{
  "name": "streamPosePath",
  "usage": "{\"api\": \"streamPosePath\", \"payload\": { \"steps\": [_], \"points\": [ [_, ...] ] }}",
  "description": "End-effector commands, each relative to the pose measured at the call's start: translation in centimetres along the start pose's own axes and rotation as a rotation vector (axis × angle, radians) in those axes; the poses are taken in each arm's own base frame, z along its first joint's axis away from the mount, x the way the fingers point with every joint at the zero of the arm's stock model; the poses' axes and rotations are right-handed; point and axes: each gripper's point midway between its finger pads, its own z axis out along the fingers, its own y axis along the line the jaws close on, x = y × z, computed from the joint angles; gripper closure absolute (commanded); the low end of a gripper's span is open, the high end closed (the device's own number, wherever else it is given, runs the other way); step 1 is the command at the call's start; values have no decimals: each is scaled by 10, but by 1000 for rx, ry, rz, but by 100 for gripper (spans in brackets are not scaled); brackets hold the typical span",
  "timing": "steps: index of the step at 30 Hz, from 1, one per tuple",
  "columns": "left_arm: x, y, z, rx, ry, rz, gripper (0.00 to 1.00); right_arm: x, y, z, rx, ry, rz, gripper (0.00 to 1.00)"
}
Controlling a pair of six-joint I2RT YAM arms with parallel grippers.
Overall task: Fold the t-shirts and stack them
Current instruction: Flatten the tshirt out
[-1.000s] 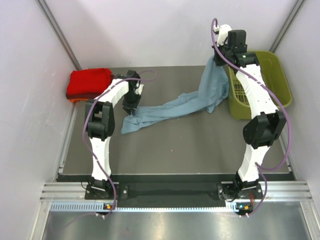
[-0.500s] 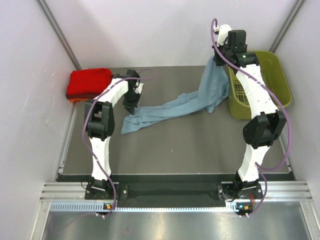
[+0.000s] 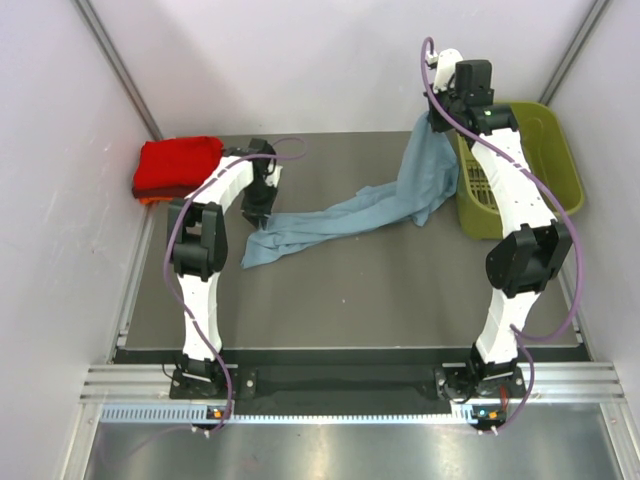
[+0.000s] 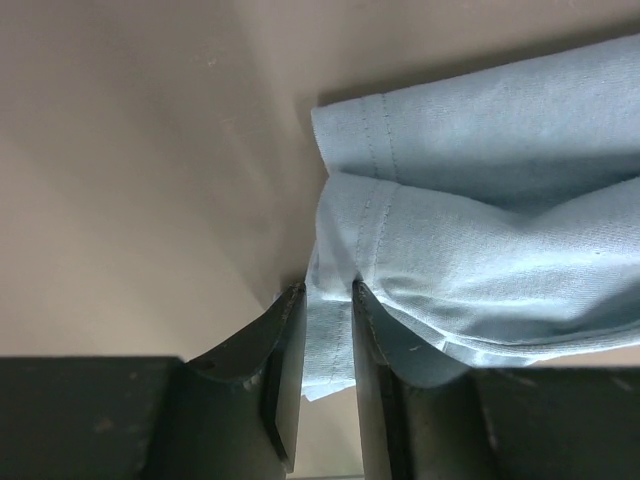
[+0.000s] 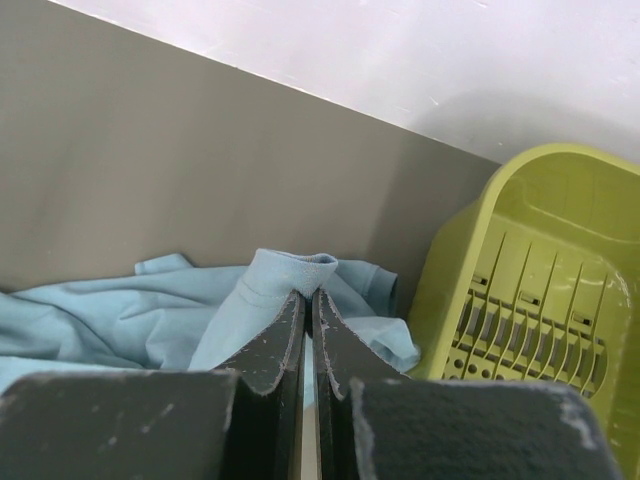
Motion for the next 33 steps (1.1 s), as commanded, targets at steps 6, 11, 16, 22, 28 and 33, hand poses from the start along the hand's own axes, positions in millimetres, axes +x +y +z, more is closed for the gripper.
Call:
{"api": "streamPosePath", "payload": {
  "steps": [6, 11, 16, 22, 28, 33],
  "points": [
    [-4, -7, 3, 65, -4, -28, 72, -23, 2, -7, 20, -76, -32, 100],
    [-2, -13, 3, 106, 4, -28, 74, -25, 3, -6, 21, -78, -36, 100],
    [1, -15, 3, 127, 13, -33, 78, -23, 6, -3, 16, -73, -40, 100],
    [2, -14, 2, 137, 14, -38, 85, -25, 12, -1, 9, -76, -49, 100],
    [10, -13, 5, 139, 43, -52, 71, -26, 14, -2, 10, -79, -58, 100],
    [25, -18, 15, 170, 95, -61, 69, -25, 15, -2, 12, -75, -67, 100]
  ]
}}
